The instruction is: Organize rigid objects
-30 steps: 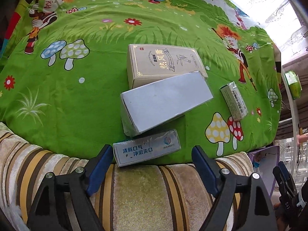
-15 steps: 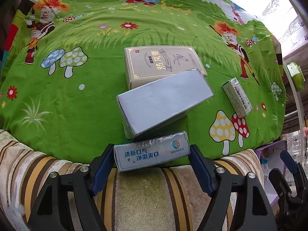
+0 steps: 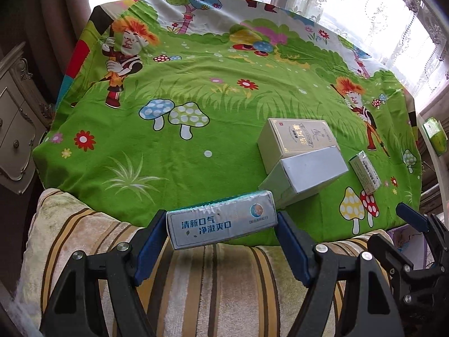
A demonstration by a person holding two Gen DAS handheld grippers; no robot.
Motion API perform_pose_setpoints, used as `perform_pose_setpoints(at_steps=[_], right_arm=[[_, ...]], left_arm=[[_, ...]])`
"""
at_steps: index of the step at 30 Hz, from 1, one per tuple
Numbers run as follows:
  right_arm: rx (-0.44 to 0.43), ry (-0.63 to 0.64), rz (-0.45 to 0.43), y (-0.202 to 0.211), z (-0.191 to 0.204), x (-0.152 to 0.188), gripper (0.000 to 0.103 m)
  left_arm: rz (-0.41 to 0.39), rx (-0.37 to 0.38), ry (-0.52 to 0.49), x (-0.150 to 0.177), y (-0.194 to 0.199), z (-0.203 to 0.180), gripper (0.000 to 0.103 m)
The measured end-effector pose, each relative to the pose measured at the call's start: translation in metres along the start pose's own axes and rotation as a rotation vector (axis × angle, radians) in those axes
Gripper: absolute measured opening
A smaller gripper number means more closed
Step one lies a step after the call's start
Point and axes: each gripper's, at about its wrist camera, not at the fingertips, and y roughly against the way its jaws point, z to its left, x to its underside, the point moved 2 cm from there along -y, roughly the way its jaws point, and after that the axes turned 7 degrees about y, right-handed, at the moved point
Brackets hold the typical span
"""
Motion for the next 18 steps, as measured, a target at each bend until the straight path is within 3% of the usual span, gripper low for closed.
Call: perform_pose_setpoints(at_steps=[9,18], right_arm=[[-0.044,0.076,0.038,-0.035,0.031,-0.031,0.1],[-0.028,0.075,0.064,-0.057,0.034,-0.049,0.1]], left_arm=[[-0.039,0.016,0.06,-0.005,0.001,0.021,0.077],[-0.052,0.013,0.099,-0.009,-0.002,0.034,0.077]])
